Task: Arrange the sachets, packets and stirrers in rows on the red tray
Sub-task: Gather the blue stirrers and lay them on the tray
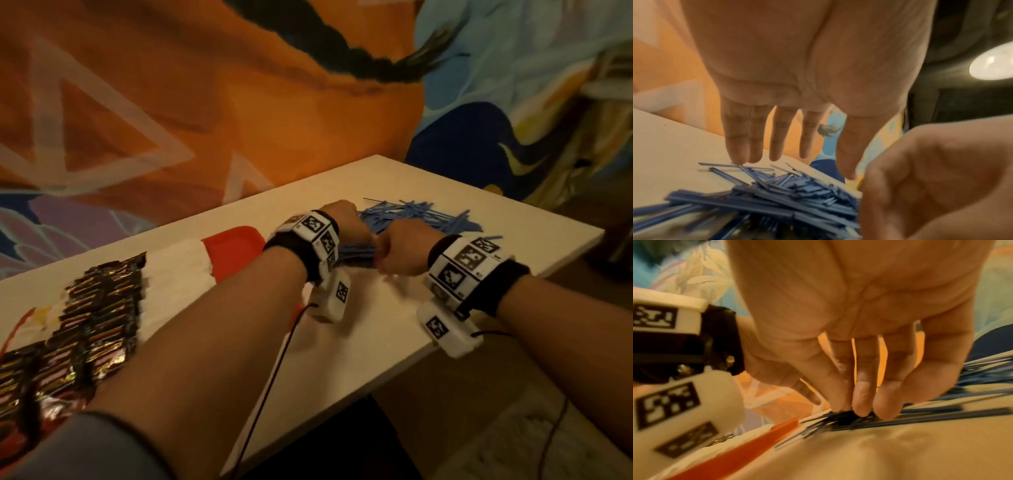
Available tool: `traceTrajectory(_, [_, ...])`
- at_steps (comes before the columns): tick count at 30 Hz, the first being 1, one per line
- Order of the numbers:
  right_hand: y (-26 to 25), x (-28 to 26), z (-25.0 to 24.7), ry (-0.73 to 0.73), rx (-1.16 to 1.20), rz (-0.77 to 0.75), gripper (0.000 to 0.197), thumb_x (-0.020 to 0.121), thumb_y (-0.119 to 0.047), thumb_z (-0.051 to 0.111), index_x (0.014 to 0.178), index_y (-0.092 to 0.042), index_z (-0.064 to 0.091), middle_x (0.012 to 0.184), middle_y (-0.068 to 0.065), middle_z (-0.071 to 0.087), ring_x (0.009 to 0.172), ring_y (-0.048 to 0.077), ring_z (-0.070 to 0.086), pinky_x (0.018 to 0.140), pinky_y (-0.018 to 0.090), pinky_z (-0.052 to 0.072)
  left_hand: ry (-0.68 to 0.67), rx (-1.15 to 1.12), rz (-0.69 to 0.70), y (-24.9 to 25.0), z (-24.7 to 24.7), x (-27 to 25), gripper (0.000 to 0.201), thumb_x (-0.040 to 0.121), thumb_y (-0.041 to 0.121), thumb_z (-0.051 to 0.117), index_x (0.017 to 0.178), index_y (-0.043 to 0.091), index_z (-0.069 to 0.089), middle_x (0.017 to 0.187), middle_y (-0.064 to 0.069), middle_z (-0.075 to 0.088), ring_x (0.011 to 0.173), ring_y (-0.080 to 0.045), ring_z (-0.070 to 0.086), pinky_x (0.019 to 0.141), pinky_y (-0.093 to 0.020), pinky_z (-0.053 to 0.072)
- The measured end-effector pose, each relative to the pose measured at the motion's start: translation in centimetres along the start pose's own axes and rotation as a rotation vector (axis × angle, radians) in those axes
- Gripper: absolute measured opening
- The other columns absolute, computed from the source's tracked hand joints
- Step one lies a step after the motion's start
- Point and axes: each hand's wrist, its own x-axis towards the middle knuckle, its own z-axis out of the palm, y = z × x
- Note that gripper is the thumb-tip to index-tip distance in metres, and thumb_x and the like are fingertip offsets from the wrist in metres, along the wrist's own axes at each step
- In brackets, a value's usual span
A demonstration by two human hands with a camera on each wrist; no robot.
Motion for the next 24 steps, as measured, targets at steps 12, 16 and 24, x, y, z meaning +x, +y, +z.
traceTrajectory(12, [6.0, 3.1, -3.0, 0.072, 0.090, 0.095, 0.024, 0.085, -0.029, 0.075, 0.106, -0.018, 0.071, 0.107, 0.000, 0.064, 0.098, 0.019, 0.058, 0.083, 0.029, 0.049, -0.003, 0.274, 0.013, 1.9, 1.6, 5.7, 0.048, 0.087, 0.036, 0.076, 0.124, 0.012, 0.058, 0.130, -0.010, 0.059, 0.106, -0.027, 0.056, 0.080, -0.031, 0.042])
traceTrajectory(16, [6.1, 3.9, -3.1, 0.072, 0.113, 0.106, 0.032, 0.084, -0.030, 0.076, 0.113, -0.016, 0.071, 0.113, 0.002, 0.067, 0.107, 0.022, 0.061, 0.091, 0.032, 0.053, 0.048, 0.309, 0.033, 1.8, 1.6, 6.3, 0.037, 0.086, 0.029, 0.077, 0.115, 0.014, 0.060, 0.127, -0.007, 0.059, 0.110, -0.026, 0.056, 0.078, -0.030, 0.042])
traceTrajectory(24, [6.3, 4.4, -3.1, 0.072, 0.124, 0.124, 0.032, 0.084, -0.030, 0.076, 0.111, -0.013, 0.072, 0.110, 0.006, 0.070, 0.104, 0.024, 0.063, 0.091, 0.036, 0.055, -0.005, 0.330, -0.060, 1.0, 0.9, 6.3, 0.049, 0.098, 0.020, 0.058, 0.139, 0.004, 0.035, 0.117, -0.016, 0.057, 0.093, -0.029, 0.054, 0.075, -0.035, 0.043])
